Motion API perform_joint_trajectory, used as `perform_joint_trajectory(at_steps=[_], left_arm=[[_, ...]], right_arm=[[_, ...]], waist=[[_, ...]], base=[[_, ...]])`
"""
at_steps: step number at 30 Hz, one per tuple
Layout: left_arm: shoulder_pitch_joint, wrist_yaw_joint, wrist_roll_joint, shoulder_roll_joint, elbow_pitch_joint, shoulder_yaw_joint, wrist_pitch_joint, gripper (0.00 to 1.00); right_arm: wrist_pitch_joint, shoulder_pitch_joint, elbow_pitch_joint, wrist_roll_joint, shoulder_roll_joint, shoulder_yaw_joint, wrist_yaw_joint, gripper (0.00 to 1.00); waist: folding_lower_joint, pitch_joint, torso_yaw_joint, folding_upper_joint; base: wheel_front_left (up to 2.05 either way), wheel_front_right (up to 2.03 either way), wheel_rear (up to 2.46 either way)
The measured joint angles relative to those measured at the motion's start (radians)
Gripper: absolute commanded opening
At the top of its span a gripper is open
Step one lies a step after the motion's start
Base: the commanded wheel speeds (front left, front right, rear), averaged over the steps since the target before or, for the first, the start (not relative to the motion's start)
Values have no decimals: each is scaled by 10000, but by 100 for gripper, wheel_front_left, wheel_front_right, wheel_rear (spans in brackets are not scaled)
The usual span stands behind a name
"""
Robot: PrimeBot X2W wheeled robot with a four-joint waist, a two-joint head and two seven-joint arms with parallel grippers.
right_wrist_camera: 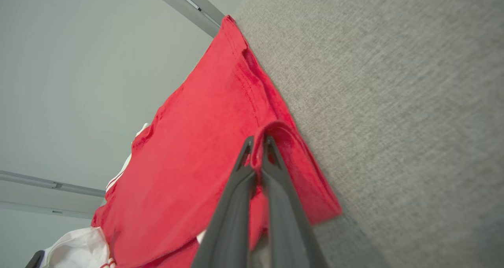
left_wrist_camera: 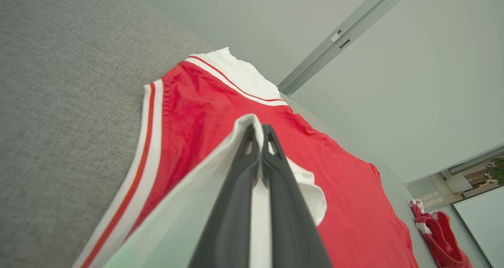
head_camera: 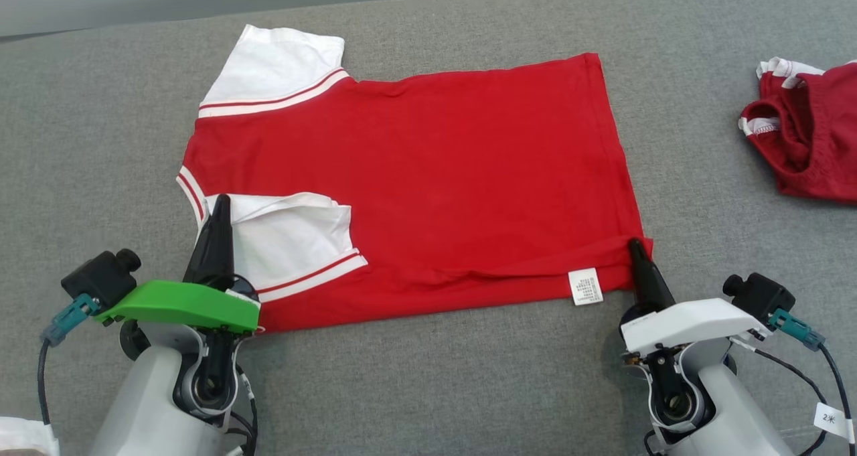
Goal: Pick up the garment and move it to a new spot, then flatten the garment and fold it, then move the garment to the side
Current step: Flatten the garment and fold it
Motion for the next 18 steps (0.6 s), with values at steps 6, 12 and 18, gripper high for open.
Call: perform_joint_trajectory(at_steps=[6,12,18], left_arm=[[-326,0,-71,155,347,-127,-176,0],[-593,0,-127,157,708,-31,-276,100],[-640,0,-92,73,698,94,-309,100]], right_arm=[[-100,-241,-75,117,8,92,0,42],[-199,-339,-403,629,17,136,0,100],[-318,-430,-794,943,21,121,0,100]], waist=[[0,105,-109,0],[0,109,-153,0],[0,37,-102,0]], base=[[0,0,0],[0,0,0],[0,0,0]])
